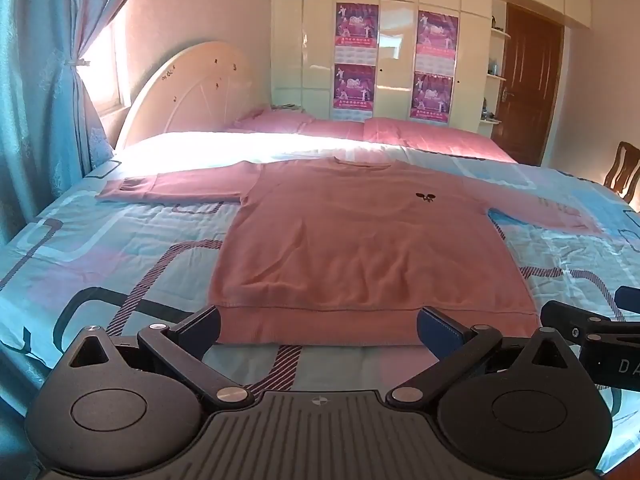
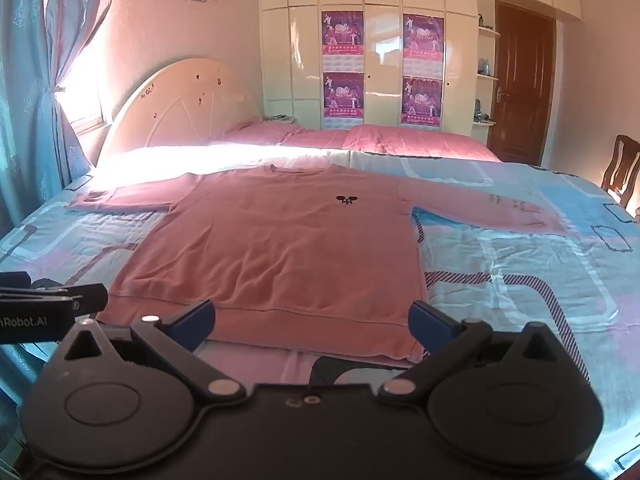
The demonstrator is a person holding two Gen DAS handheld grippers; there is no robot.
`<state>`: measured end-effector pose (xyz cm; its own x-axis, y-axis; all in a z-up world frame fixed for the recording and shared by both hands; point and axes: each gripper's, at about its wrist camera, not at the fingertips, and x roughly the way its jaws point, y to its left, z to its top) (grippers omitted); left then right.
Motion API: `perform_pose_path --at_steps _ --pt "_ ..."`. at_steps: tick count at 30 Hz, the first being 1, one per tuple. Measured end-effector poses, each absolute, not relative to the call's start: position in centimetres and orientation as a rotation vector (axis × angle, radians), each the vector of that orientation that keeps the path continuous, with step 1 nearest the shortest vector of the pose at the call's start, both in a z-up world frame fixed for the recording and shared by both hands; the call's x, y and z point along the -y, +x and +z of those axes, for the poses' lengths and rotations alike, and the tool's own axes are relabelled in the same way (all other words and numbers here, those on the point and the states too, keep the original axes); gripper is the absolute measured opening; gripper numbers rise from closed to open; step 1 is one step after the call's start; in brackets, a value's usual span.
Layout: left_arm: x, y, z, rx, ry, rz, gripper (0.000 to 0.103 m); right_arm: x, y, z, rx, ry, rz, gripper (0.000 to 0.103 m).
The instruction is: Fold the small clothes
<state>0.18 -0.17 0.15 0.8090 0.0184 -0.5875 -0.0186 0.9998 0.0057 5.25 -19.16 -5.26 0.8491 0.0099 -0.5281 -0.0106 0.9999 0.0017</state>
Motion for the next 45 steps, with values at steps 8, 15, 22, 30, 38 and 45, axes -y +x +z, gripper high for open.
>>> perform_pose_path --at_steps 8,15,22,30,38,45 --pt "0.2 0.1 0.1 -0.623 0.004 0.032 0.103 19.5 5.4 -5.1 -0.554 -0.002 0.011 0.102" --pt "0.0 0.2 0.4 -0.612 -0.009 0.022 0.103 19.4 5.5 -5.2 -0.548 -0.006 0.014 0.102" --pt "0.2 0.1 0.6 -0.606 -0.007 0.016 0.103 19.6 4.9 -4.8 -0.54 0.001 0.012 0.102" --pt "0.3 0.0 0.6 -0.604 -0.007 0.016 0.103 19.8 4.8 -4.6 -0.54 0.01 0.007 0.102" --pt "0.4 -0.2 0.5 -0.605 -0.009 0.019 0.103 19.8 4.7 -4.2 -0.536 0.014 0.007 0.102" --pt "0.4 -0.5 0.4 -0.609 -0.012 0.024 0.103 19.6 4.7 -4.0 -0.537 0.014 0.01 0.102"
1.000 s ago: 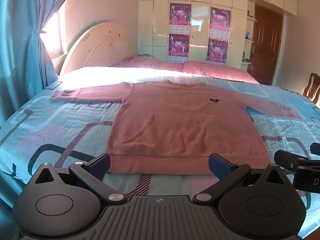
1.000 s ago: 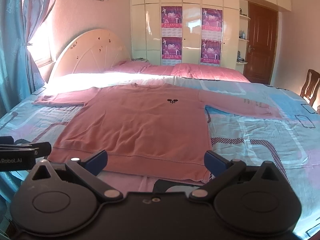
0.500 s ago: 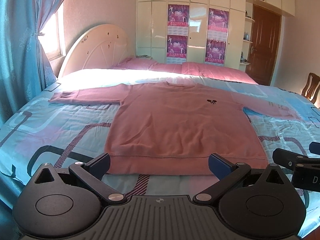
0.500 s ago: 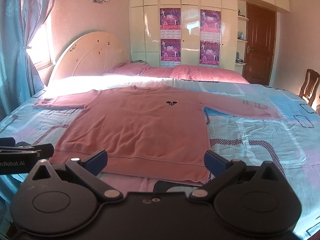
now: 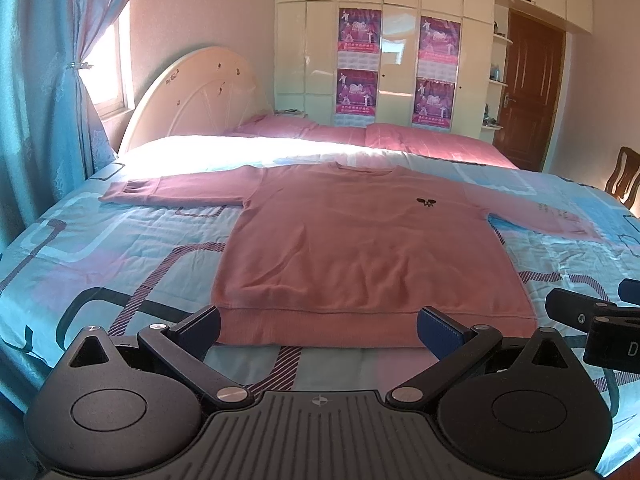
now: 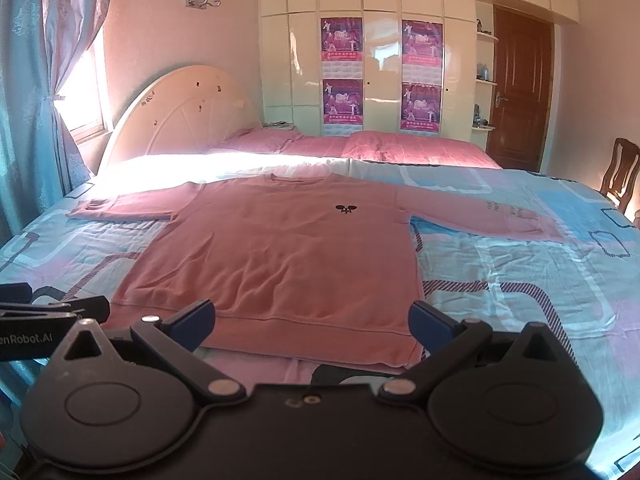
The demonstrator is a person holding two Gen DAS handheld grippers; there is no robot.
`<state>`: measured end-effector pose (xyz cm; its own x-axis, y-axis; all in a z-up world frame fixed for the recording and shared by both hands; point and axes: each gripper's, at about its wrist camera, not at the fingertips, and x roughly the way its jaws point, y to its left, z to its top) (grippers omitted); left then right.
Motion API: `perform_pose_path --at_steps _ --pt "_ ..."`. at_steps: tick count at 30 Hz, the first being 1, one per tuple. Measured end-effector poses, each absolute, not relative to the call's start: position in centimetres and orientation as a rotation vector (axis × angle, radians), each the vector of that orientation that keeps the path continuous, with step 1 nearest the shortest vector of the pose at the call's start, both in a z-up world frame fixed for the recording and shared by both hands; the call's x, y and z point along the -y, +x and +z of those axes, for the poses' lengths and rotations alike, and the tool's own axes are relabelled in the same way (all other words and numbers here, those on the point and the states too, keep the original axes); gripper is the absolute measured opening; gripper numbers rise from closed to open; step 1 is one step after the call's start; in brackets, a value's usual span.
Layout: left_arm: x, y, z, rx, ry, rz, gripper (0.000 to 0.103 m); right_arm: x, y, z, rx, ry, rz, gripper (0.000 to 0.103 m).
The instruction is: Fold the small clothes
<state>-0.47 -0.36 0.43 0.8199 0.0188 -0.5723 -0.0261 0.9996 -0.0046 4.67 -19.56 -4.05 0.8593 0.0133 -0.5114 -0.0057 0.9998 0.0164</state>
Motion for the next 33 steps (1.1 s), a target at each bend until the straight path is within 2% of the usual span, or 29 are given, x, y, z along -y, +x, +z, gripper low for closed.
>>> perform_pose_path --at_steps 33 --pt "-0.1 -0.91 0.58 -0.601 -0.016 0.018 0.103 19.73 4.33 -3.82 -0.535 0.011 -0.008 0.102"
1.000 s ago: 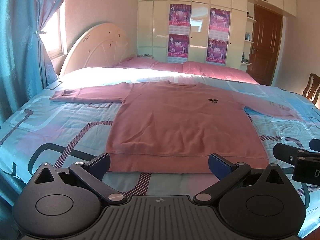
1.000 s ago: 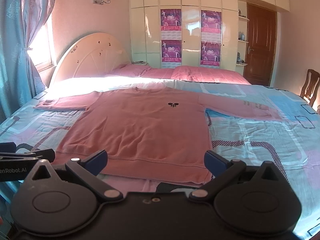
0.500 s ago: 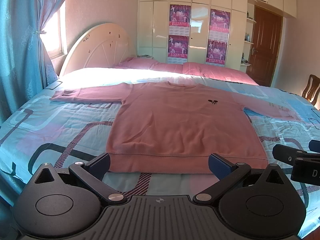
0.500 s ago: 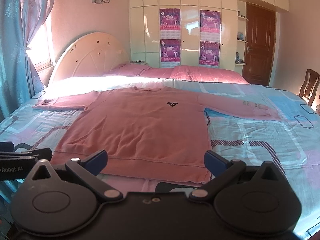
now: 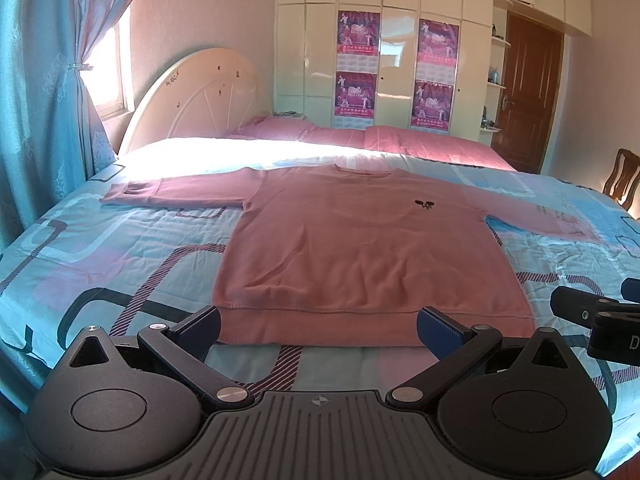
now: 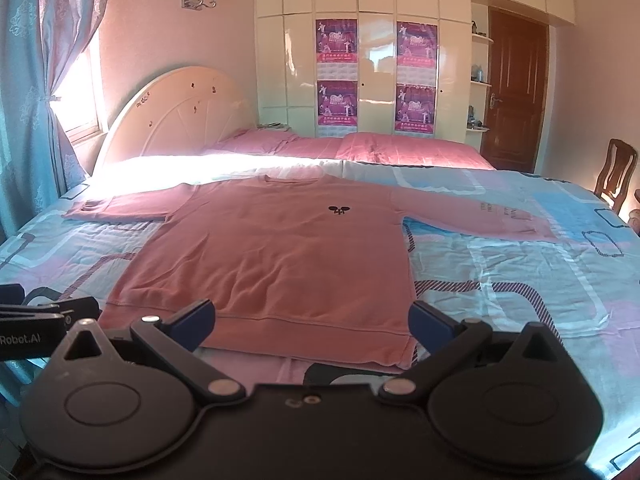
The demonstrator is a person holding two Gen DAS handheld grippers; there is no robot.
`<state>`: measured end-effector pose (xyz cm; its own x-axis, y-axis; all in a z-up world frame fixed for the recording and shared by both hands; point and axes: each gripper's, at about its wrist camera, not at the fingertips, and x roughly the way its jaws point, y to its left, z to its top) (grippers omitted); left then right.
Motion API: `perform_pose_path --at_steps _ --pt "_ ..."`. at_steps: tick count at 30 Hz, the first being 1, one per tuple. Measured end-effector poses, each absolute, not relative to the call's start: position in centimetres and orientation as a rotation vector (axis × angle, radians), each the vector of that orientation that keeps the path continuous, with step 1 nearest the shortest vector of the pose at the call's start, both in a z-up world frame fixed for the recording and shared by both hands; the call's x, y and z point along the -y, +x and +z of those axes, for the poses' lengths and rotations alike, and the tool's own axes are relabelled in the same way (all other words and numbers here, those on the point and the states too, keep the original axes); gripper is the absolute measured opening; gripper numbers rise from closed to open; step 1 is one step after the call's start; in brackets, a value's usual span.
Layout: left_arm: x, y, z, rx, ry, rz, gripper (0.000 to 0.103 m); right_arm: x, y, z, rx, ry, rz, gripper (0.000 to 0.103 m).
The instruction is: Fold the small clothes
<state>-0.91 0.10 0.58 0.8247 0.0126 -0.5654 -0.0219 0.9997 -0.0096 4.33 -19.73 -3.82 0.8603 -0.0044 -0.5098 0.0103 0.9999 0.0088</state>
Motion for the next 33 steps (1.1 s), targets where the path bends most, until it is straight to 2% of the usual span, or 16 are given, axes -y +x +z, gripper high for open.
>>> perform_pose_path --at_steps 22,31,33 --pt "-0.4 0.1 0.9 -0.6 -0.022 0.006 0.103 19.8 5.0 -3.6 -0.529 0.012 -0.037 0.102" --pt "1.6 3.4 0.3 -0.585 -0.011 -0.048 0.103 22.1 7.3 -3.9 -0.486 0.05 -0.11 0.102" --pt "2.2 4.5 0.1 -0.579 -0.022 -0.061 0.103 23.5 7.7 -4.0 -0.421 0.107 -0.132 0.102"
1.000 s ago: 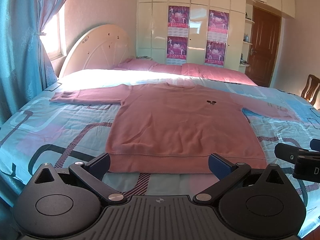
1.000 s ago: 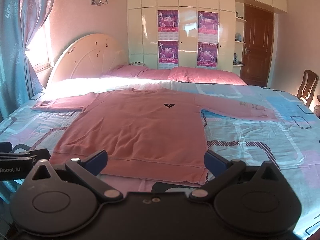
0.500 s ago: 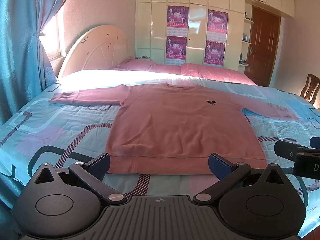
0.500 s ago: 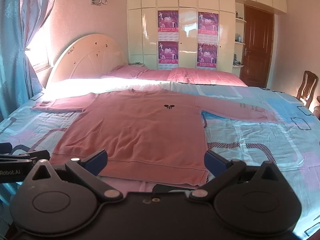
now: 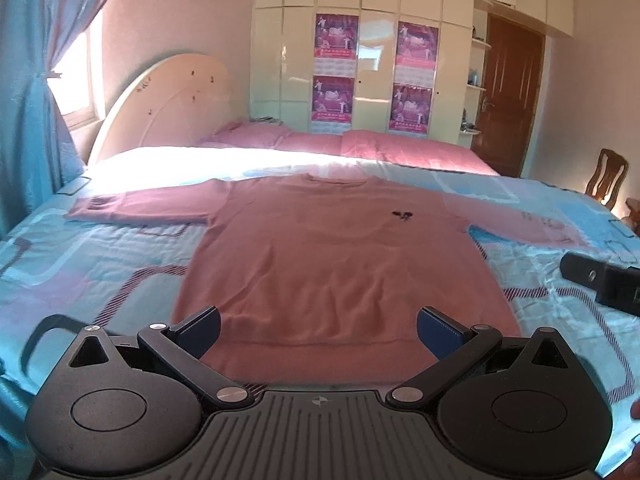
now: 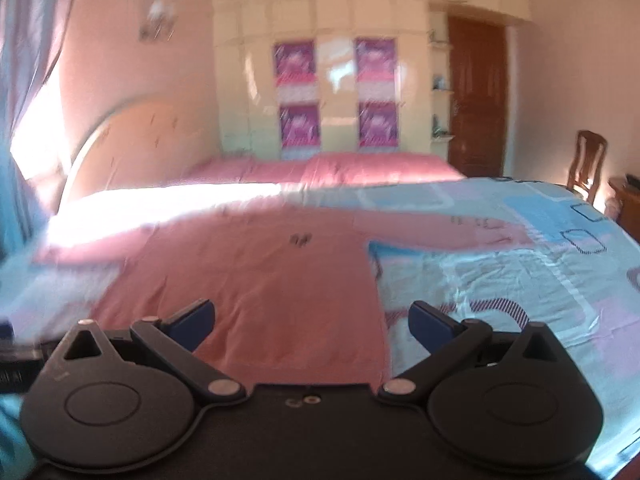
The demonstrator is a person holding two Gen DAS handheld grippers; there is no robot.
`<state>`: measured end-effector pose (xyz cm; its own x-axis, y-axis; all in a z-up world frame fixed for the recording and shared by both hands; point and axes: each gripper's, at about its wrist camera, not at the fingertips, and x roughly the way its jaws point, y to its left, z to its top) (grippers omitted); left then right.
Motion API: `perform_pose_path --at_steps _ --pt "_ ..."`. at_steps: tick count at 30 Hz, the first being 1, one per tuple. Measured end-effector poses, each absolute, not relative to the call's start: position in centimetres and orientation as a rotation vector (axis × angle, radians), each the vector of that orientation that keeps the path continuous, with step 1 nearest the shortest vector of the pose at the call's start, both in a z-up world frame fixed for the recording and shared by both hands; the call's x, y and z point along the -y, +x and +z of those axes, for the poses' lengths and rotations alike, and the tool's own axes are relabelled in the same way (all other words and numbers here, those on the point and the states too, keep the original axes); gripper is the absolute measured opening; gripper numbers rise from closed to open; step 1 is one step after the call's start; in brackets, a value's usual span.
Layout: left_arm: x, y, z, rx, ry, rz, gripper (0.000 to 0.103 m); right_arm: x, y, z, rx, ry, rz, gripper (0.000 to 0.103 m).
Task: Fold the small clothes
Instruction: 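Reach the right gripper to a sweatshirt sleeve cuff and close on it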
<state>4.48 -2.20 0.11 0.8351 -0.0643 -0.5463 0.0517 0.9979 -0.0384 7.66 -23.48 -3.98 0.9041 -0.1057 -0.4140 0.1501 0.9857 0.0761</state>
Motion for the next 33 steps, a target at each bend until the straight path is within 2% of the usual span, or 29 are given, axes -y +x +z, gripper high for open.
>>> perform_pose_path --at_steps 9,10,14,15,20,23,33 --pt "7.6 13.1 -1.5 -0.615 0.003 -0.134 0.103 31.4 14.7 -5.2 -0.428 0.149 -0.25 0.102" --pt "8.4 14.5 -1.7 -0.629 0.006 -0.122 0.103 32.4 15.8 -5.3 -0.429 0.166 -0.253 0.099" --pt "11.3 19.8 -2.9 -0.66 0.031 -0.107 0.103 37.9 20.4 -6.0 -0.439 0.226 -0.297 0.08" --pt "12.0 21.2 -3.1 -0.66 0.022 -0.106 0.103 39.7 21.7 -6.3 -0.447 0.251 -0.311 0.077" --pt "15.4 26.6 -4.3 -0.662 0.033 -0.082 0.103 47.4 26.4 -8.5 -0.485 0.372 -0.382 0.043" --pt "17.5 29.7 -5.2 -0.676 0.051 -0.084 0.103 51.6 28.4 -10.0 -0.5 0.452 -0.426 0.039" --pt "21.5 37.0 -8.6 -0.759 0.074 -0.08 0.103 61.7 32.8 -15.3 -0.544 0.595 -0.56 0.042"
